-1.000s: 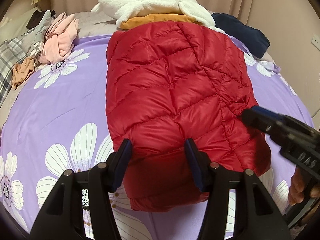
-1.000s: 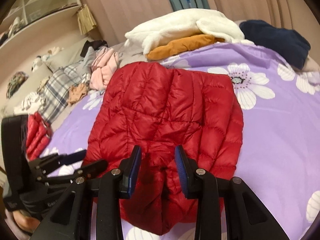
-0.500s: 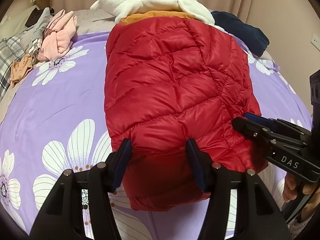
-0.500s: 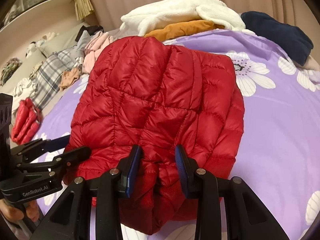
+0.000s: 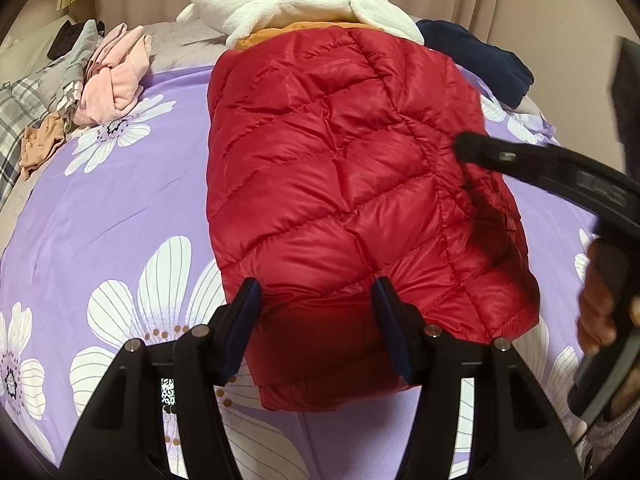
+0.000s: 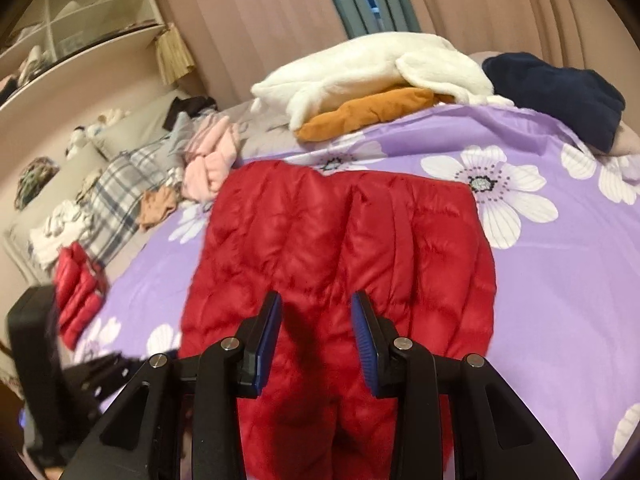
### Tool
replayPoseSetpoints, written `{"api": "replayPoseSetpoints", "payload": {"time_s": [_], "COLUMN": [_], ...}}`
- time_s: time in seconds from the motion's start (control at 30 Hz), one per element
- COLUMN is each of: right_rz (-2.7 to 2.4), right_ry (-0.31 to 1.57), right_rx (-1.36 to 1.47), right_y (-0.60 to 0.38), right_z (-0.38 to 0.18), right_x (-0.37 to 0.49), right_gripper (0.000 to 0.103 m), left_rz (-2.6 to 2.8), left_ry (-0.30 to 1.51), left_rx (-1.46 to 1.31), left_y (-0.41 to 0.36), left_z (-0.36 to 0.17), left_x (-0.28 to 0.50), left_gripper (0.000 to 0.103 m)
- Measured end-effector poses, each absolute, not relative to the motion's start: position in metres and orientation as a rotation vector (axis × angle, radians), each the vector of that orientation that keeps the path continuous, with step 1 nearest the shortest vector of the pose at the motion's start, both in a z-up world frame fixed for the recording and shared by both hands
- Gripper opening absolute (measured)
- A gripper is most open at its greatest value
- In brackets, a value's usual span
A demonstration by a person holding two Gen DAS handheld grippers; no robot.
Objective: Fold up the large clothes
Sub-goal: 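Press the folded jacket flat with both grippers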
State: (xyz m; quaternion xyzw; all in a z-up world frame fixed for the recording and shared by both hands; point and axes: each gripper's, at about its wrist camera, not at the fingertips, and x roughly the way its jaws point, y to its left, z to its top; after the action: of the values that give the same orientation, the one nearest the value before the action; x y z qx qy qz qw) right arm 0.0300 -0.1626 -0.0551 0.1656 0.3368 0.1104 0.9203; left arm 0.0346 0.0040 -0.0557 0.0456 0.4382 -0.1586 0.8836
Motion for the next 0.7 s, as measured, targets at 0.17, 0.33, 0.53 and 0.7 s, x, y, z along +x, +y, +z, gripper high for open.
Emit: {"api": "replayPoseSetpoints", "payload": {"time_s": [0.17, 0.33, 0.53, 0.7], "right_rz": [0.199, 0.207, 0.249, 0.287], "right_ry": [0.794, 0.807, 0.747, 0.732], "right_rx": [0.380, 0.377, 0.347, 0.265], "right_y": [-0.161, -0.161, -0.165, -0.159], "right_z": [-0.080, -0.078, -0.058, -0.054], "right_x": [0.050, 0.048, 0.021, -0.002], "right_gripper": [0.035, 0.035, 0.035, 0.035], "left_rz": [-0.335, -0.333, -0.329, -0.326], "left_ry": [0.909, 0.917, 0.922, 0.921], "left_rx": [0.106, 0.102, 0.096, 0.098], "left_y": [0.002, 0.002, 0.004, 0.003], "left_z": [-0.058, -0.058, -0.058, -0.058], "left_x": [0.036, 0.038, 0.038, 0.037], "left_gripper": [0.058, 0.058, 0.059, 0.059]}}
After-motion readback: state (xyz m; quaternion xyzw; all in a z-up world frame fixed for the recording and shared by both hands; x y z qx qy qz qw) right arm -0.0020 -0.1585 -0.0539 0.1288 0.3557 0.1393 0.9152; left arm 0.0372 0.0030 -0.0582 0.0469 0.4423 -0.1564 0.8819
